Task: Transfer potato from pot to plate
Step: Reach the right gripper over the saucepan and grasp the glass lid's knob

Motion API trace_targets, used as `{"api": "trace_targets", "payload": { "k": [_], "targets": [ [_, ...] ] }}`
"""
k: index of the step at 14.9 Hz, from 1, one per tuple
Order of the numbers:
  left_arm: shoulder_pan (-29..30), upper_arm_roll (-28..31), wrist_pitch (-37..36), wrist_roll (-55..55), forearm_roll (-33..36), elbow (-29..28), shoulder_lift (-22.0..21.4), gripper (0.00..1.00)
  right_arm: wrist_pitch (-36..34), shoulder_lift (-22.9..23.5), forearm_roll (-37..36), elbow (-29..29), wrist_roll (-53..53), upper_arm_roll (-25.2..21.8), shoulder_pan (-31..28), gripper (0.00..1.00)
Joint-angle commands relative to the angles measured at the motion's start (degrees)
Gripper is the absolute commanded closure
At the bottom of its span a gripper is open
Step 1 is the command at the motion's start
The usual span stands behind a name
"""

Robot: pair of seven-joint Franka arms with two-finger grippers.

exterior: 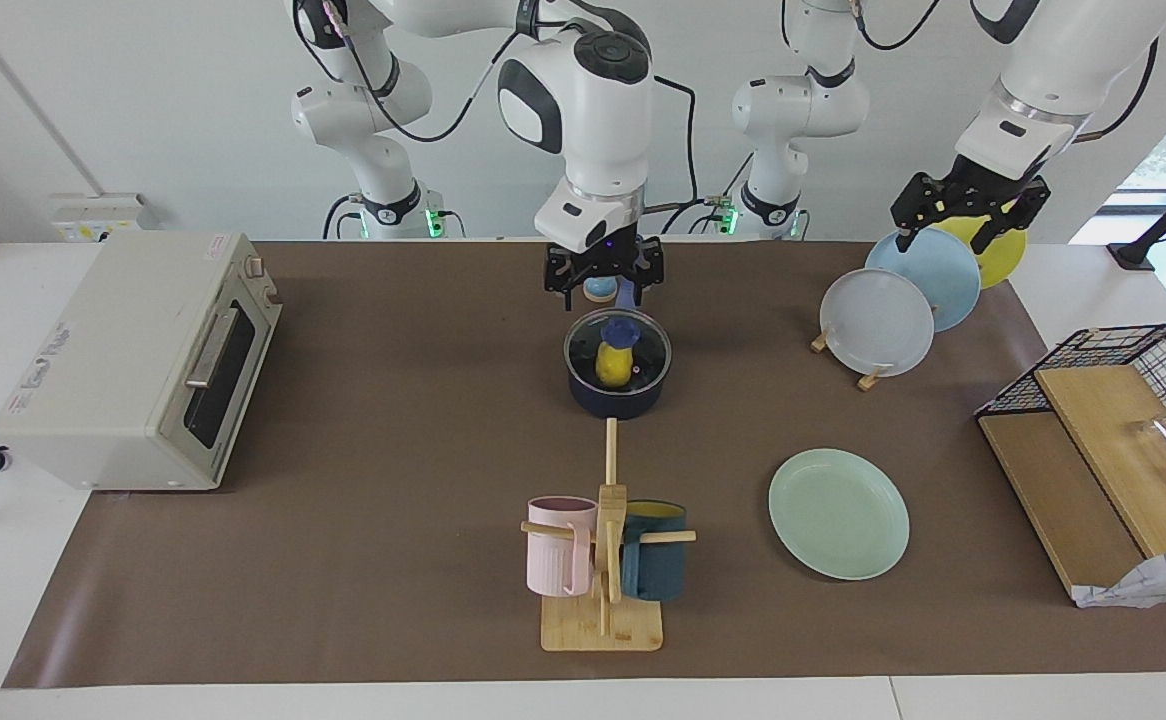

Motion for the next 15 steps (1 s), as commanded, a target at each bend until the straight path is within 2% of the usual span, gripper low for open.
{"api": "trace_targets", "payload": {
  "k": [1, 6, 9, 15],
  "targets": [
    [0.2, 0.1, 0.8, -0.1, -0.9, -0.3, -0.4, 0.00, 3.5, -0.8, -0.5, -3.5, 0.8, 0.1, 0.0, 0.00],
    [0.1, 0.1, 0.8, -0.2, -0.9, -0.3, -0.4, 0.00, 10.3, -0.8, -3.3, -11.3, 2.1, 0.1, 1.8, 0.00],
    [0.1, 0.1, 0.8, -0.2, -0.9, -0.3, -0.4, 0.00, 11.1, -1.5, -4.5, -15.3, 1.8, 0.1, 2.5, 0.00],
    [0.1, 0.1, 1.0, -0.2, -0.9, -0.3, -0.4, 0.00, 15.0, -2.8, -4.5, -19.0, 2.2, 0.1, 3.0, 0.00]
  ]
}}
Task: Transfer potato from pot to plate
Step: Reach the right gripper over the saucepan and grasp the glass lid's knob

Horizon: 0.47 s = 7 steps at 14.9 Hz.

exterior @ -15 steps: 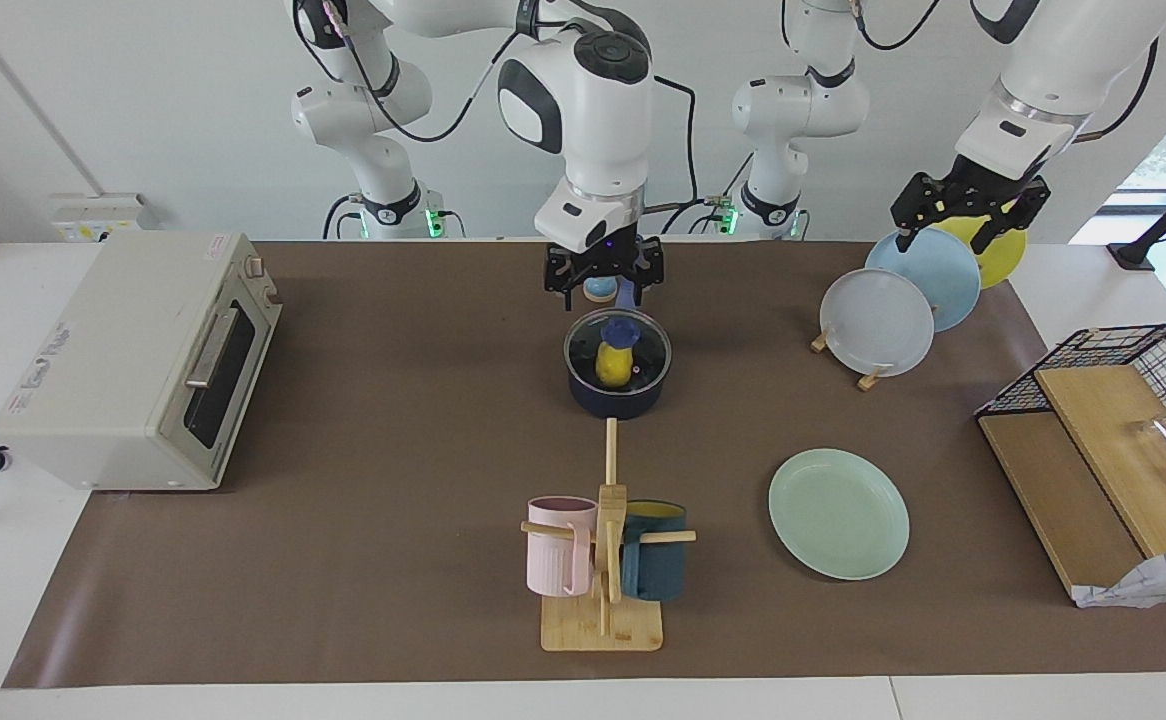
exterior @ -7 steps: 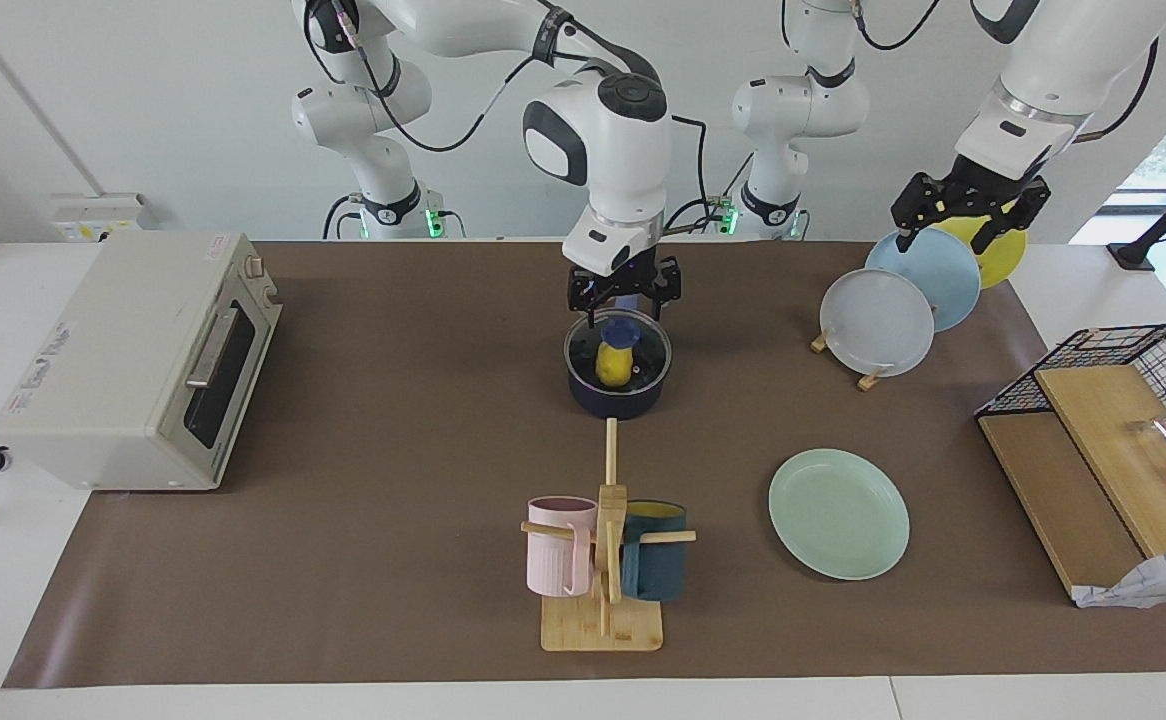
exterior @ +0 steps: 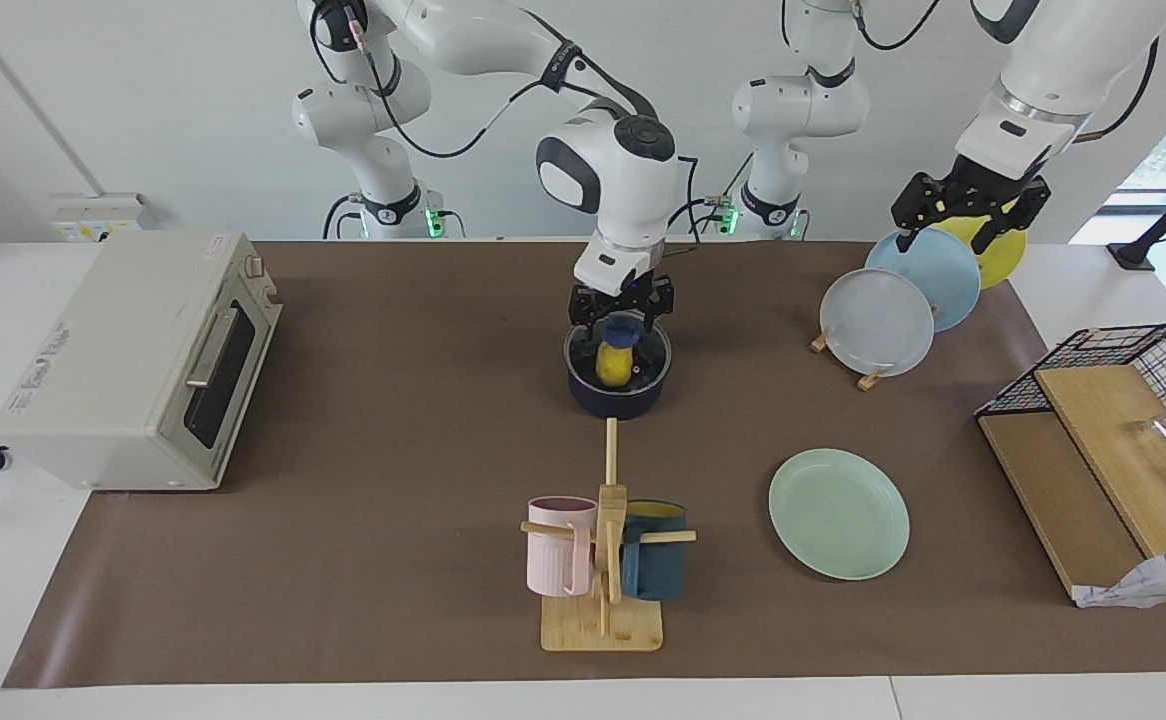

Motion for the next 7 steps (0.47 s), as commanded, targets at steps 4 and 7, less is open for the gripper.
{"api": "trace_targets", "payload": {
  "k": [4, 7],
  "targets": [
    [0.0, 0.1, 0.9, -0.2, -0.9, -0.3, -0.4, 0.00, 3.2, -2.9, -1.2, -5.4, 1.7, 0.1, 0.0, 0.00],
    [-0.2, 0.1, 0.9, -0.3, -0.9, -0.3, -0.4, 0.00, 3.3, -2.9, -1.2, -5.3, 1.6, 0.1, 0.1, 0.00]
  ]
}}
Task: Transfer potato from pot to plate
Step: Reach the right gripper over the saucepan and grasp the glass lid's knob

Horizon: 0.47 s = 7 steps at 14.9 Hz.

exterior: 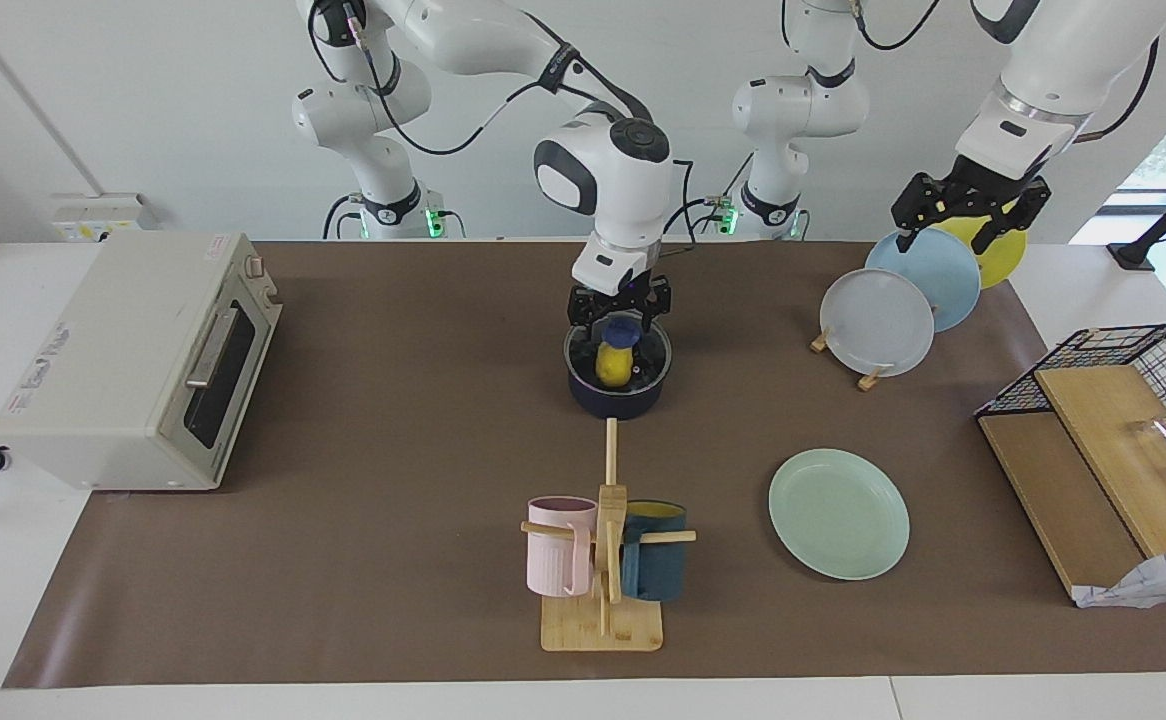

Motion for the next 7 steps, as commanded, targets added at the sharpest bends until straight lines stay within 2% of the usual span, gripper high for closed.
{"api": "trace_targets", "payload": {
  "k": [1, 2, 5, 7],
  "targets": [
    [-0.3, 0.1, 0.8, -0.3, -0.9, -0.3, -0.4, 0.00, 1.5, -1.6, -1.2, -2.1, 1.6, 0.1, 0.0, 0.00],
    [-0.3, 0.1, 0.8, -0.3, -0.9, -0.3, -0.4, 0.00, 1.6, -1.6, -1.2, -2.1, 1.6, 0.2, 0.0, 0.00],
    [-0.3, 0.1, 0.8, -0.3, -0.9, -0.3, -0.4, 0.00, 1.9, -1.5, -1.2, -1.9, 1.6, 0.1, 0.1, 0.19],
    [-0.3, 0.1, 1.0, -0.3, -0.9, -0.3, -0.4, 0.00, 3.0, -1.5, -1.2, -2.4, 1.5, 0.1, 0.0, 0.20]
  ]
}}
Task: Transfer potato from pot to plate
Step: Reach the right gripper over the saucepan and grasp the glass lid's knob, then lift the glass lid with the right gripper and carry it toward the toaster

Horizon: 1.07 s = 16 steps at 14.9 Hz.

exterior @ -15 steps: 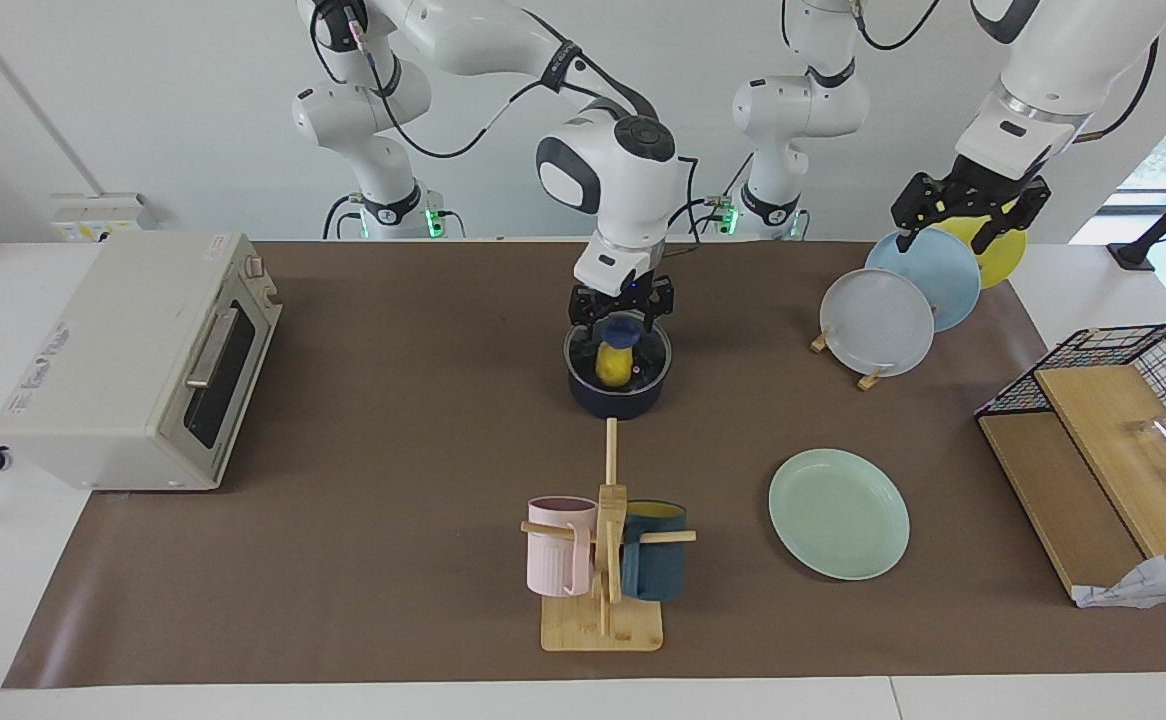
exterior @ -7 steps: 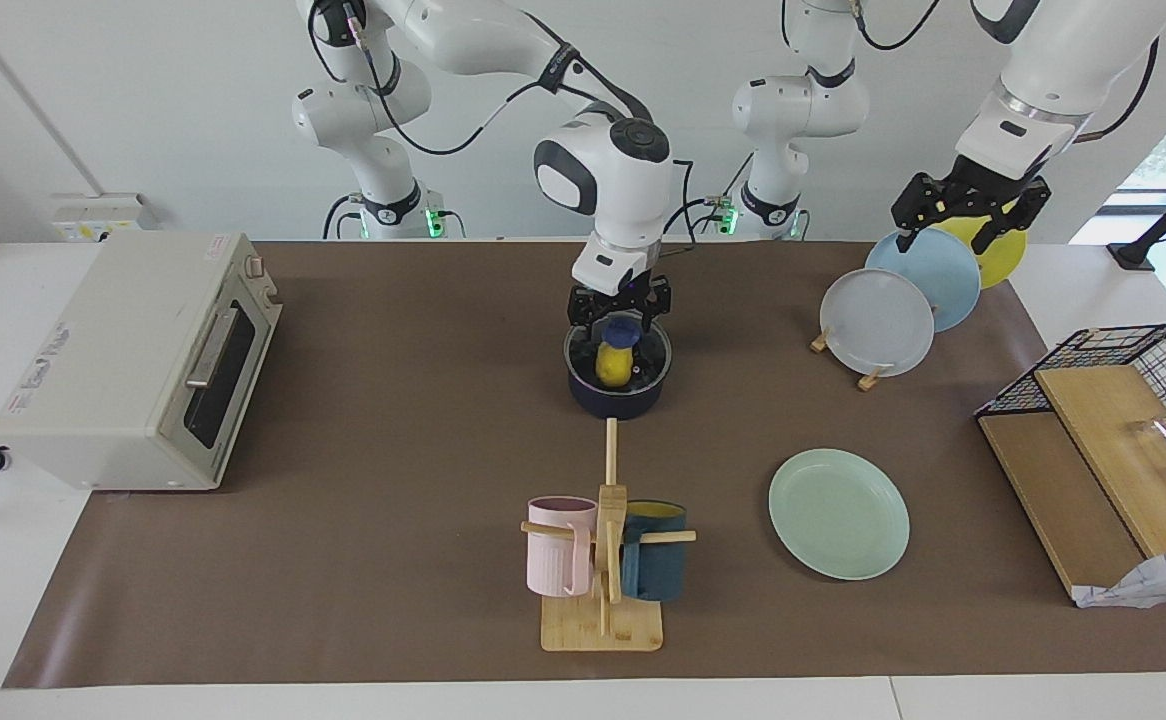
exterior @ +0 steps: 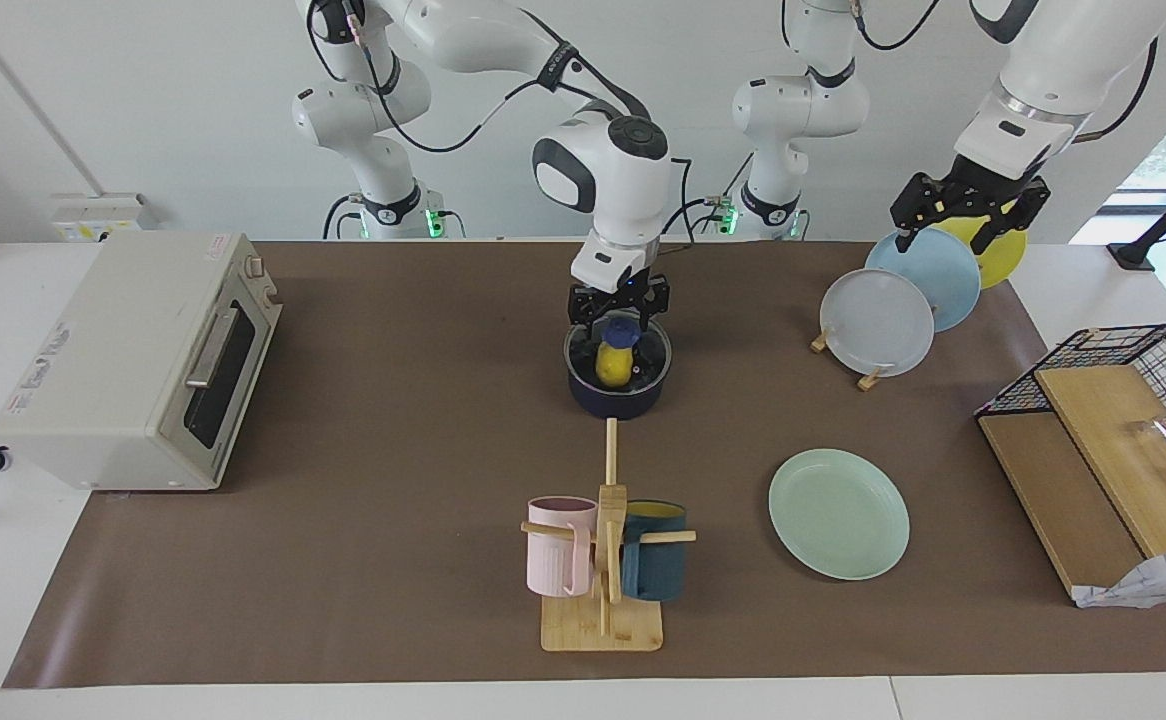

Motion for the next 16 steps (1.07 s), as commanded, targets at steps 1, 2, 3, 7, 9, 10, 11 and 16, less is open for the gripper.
{"api": "trace_targets", "payload": {
  "k": [1, 2, 3, 7, 9, 10, 11, 16],
  "targets": [
    [-0.2, 0.2, 1.0, -0.3, -0.9, -0.3, -0.4, 0.00, 2.3, -1.3, -1.2, -2.3, 1.6, 0.1, 0.0, 0.20],
    [-0.3, 0.2, 0.9, -0.3, -0.9, -0.3, -0.4, 0.00, 2.4, -1.3, -1.2, -2.2, 1.6, 0.1, 0.0, 0.20],
    [-0.2, 0.2, 0.9, -0.3, -0.9, -0.3, -0.4, 0.00, 2.4, -1.3, -1.2, -2.3, 1.6, 0.1, 0.0, 0.20],
    [-0.2, 0.2, 1.1, -0.2, -0.9, -0.5, -0.4, 0.00, 2.6, -1.4, -1.2, -2.3, 3.5, 0.1, 0.1, 0.36],
    [-0.2, 0.2, 1.4, -0.3, -1.7, -0.6, -0.5, 0.00, 2.8, -1.3, -1.2, -2.3, 3.7, 0.1, 0.1, 0.61],
    [-0.3, 0.2, 1.4, -0.4, -2.0, -0.6, -0.5, 0.00, 2.8, -1.3, -1.2, -2.2, 3.6, 0.1, 0.1, 0.77],
    [-0.3, 0.2, 1.5, -0.5, -2.0, -0.6, -0.5, 0.00, 2.4, -1.3, -1.3, -1.8, 3.5, 0.1, 0.1, 0.95],
    [-0.4, 0.2, 1.5, -3.4, -2.0, -1.1, -0.8, 0.00, -1.9, -1.5, -1.3, 3.3, 0.4, 0.0, -1.8, 1.00]
  ]
}}
